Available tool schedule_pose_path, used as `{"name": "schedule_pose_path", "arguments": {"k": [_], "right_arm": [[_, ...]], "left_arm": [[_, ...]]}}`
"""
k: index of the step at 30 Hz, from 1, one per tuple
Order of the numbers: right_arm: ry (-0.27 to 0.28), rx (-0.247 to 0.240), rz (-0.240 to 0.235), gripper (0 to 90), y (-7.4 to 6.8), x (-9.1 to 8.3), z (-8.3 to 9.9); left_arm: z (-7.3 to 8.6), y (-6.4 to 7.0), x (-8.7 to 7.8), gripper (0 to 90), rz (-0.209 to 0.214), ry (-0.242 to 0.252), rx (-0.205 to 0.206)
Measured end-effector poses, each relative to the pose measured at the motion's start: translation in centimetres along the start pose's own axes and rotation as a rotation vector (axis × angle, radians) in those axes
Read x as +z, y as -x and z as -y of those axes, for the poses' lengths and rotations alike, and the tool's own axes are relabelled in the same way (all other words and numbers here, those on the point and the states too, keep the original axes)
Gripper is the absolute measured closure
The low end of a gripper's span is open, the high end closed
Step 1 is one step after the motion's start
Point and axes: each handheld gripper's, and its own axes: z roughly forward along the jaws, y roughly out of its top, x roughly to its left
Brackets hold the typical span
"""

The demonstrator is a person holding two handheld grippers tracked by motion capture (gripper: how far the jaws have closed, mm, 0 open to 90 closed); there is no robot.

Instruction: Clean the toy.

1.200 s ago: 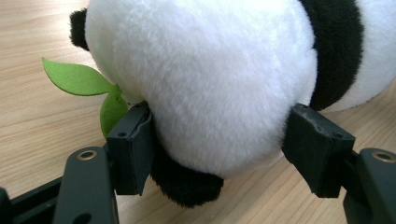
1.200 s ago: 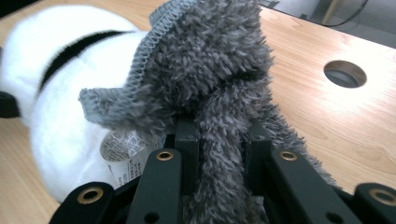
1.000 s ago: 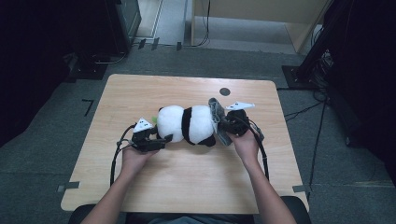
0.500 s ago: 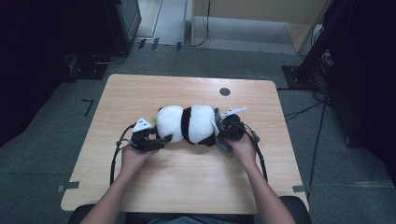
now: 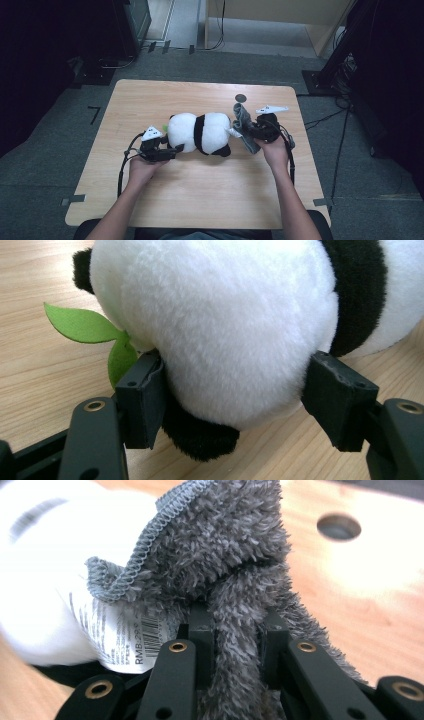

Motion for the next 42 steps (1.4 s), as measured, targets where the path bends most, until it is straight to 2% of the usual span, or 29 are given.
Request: {"name": "schedule_pose_path", "arguments": {"k": [5, 8, 14, 20, 23, 24, 25, 28, 29, 30, 33, 36, 40, 42], "right_arm": [[0.040, -0.035, -0.026, 75.4, -1.3, -1.8, -1.5], [0.059, -0.070, -0.060, 75.4, -2.6, -2.7, -2.3], [0.055, -0.151, -0.144, 75.5, -5.6, -2.9, -3.6], [0.004, -0.218, -0.216, 75.4, -8.6, -1.0, -4.3], [-0.019, -0.253, -0.243, 75.4, -10.1, -0.1, -4.6], [-0.030, -0.283, -0.264, 75.3, -11.1, 0.6, -4.8], [-0.030, -0.283, -0.264, 75.3, -11.1, 0.6, -4.8], [-0.061, -0.312, -0.292, 75.4, -12.7, 1.8, -5.0], [-0.082, -0.332, -0.312, 75.3, -13.8, 2.6, -5.1], [-0.082, -0.332, -0.312, 75.3, -13.8, 2.6, -5.1], [-0.115, -0.357, -0.341, 75.3, -15.3, 3.9, -5.1], [-0.144, -0.371, -0.347, 75.3, -16.2, 5.2, -5.3], [-0.169, -0.362, -0.352, 75.3, -16.5, 6.7, -5.2], [-0.176, -0.378, -0.342, 75.3, -16.4, 7.1, -4.9]], "left_arm": [[0.0, 0.0, 0.0, 30.3, -0.002, -0.004, 0.002], [-0.1, 0.0, 0.0, 30.6, -0.002, 0.000, 0.006], [-0.1, 0.1, -0.1, 31.2, -0.008, -0.003, 0.000], [-0.2, -0.1, -0.2, 32.9, 0.009, -0.010, -0.031], [-0.2, 0.0, -0.2, 33.5, -0.001, -0.012, -0.022], [-0.3, 0.1, -0.2, 33.9, -0.004, -0.012, -0.020], [-0.3, 0.1, -0.2, 33.9, -0.005, -0.011, -0.021], [-0.3, 0.2, -0.2, 34.7, -0.006, -0.009, -0.018], [-0.3, 0.2, -0.3, 35.3, -0.008, -0.007, -0.015], [-0.3, 0.2, -0.3, 35.3, -0.008, -0.006, -0.015], [-0.4, 0.3, -0.3, 36.1, -0.007, 0.008, -0.015], [-0.4, 0.4, -0.3, 36.4, -0.007, 0.019, -0.015], [-0.4, 0.6, -0.4, 36.6, -0.014, 0.019, -0.009], [-0.3, 0.5, -0.3, 36.9, -0.020, 0.014, -0.008]]}}
